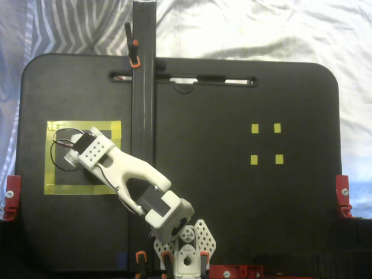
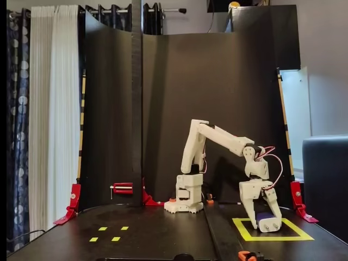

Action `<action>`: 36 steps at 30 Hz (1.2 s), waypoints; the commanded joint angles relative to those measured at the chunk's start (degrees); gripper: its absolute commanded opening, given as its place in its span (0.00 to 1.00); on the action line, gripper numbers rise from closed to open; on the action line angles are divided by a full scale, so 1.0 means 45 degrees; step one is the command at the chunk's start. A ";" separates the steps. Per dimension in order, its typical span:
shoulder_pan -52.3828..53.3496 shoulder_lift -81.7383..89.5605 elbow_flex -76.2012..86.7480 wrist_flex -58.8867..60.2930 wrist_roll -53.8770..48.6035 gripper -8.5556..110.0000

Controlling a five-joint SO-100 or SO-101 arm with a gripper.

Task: Grasp a block and put it in the designated area.

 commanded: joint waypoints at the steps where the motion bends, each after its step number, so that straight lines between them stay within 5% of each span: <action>1: 0.0000 -0.0039 -0.0137 0.0039 0.0098 0.23; 17: 0.0000 0.0000 -0.0137 0.0117 0.0059 0.41; 36: 0.0000 0.1895 -0.0371 0.1836 0.0098 0.41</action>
